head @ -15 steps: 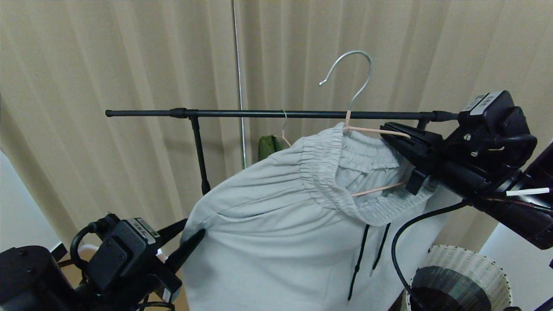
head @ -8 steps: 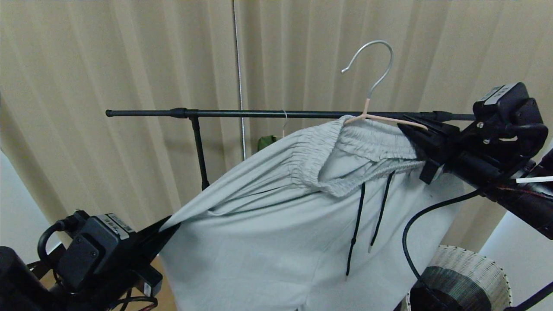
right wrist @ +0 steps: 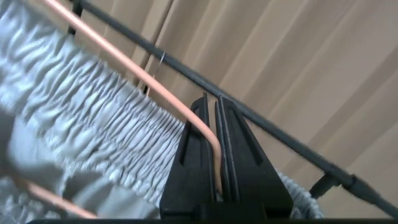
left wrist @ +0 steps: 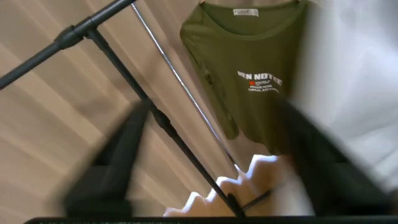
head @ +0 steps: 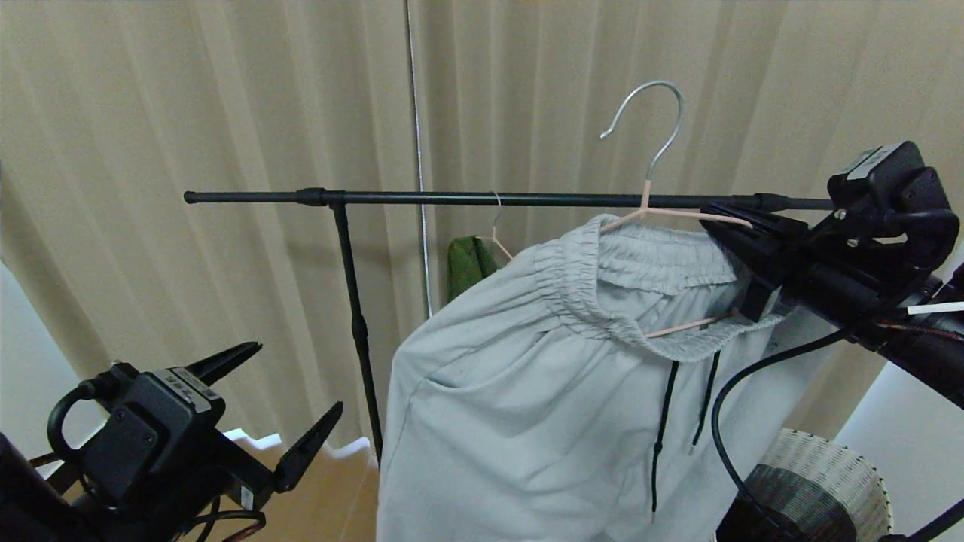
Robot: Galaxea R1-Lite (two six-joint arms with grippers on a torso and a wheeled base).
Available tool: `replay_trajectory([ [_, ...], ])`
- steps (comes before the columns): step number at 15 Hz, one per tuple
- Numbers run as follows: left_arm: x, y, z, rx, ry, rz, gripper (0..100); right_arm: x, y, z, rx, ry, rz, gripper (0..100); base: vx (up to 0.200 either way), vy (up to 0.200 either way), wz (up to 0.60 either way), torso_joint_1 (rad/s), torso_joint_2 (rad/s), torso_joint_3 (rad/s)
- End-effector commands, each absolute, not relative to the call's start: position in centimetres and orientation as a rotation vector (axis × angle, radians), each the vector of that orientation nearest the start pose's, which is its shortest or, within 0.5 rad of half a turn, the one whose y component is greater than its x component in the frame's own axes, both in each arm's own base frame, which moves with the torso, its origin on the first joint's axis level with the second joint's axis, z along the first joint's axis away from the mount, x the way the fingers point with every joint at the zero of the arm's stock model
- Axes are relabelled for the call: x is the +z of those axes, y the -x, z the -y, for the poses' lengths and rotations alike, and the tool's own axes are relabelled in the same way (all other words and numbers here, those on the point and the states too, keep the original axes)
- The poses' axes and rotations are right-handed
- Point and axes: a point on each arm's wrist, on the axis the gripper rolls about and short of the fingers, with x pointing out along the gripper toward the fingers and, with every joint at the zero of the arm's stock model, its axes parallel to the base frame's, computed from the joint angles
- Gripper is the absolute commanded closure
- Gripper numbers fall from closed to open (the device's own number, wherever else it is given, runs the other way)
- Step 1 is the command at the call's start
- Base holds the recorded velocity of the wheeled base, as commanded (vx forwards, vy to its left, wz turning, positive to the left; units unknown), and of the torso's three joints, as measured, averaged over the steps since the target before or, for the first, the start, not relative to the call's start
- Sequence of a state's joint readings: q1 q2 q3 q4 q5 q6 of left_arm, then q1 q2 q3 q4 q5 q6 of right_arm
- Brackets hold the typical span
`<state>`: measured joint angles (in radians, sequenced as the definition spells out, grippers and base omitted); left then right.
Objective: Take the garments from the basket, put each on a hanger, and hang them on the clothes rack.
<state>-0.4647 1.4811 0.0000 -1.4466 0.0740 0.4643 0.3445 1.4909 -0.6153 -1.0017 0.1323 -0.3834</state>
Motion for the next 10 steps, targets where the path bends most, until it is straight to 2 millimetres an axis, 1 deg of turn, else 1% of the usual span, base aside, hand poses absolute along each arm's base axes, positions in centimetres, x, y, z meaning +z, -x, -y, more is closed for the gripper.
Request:
replay_trajectory([
  [1, 13.8, -14.2, 6.9, -0.376, -0.451, 0.112, 0, 23.4, -22.7, -8.4, 0.442, 0.362, 0.22, 100, 0.0, 0.0, 0.0, 0.0, 0.0, 0.0],
  [2, 14.0, -13.9, 6.7, -0.371, -0.447, 0.12, 0, 23.5, -22.6, -8.3, 0.439, 0.364, 0.205, 100, 0.0, 0.0, 0.0, 0.0, 0.0, 0.0],
  [3, 14.7, -13.2, 6.4, -0.365, -0.444, 0.132, 0, 23.6, -22.5, -7.6, 0.421, 0.369, 0.169, 100, 0.0, 0.0, 0.0, 0.0, 0.0, 0.0],
  [5, 16.2, -11.6, 5.6, -0.367, -0.439, 0.122, 0, 23.4, -22.4, -7.3, 0.406, 0.375, 0.113, 100, 0.0, 0.0, 0.0, 0.0, 0.0, 0.0],
  [7, 18.2, -9.8, 4.7, -0.378, -0.404, 0.07, 0, 23.0, -22.5, -6.7, 0.356, 0.382, 0.055, 100, 0.0, 0.0, 0.0, 0.0, 0.0, 0.0],
  [8, 19.3, -8.2, 3.9, -0.39, -0.379, 0.021, 0, 22.7, -22.5, -6.2, 0.319, 0.386, 0.017, 100, 0.0, 0.0, 0.0, 0.0, 0.0, 0.0],
  [9, 19.8, -7.0, 3.3, -0.401, -0.357, -0.015, 0, 22.5, -22.5, -5.7, 0.288, 0.39, -0.019, 100, 0.0, 0.0, 0.0, 0.0, 0.0, 0.0],
  [10, 20.0, -6.6, 3.1, -0.401, -0.346, -0.03, 0, 22.4, -22.5, -5.5, 0.28, 0.39, -0.033, 100, 0.0, 0.0, 0.0, 0.0, 0.0, 0.0],
])
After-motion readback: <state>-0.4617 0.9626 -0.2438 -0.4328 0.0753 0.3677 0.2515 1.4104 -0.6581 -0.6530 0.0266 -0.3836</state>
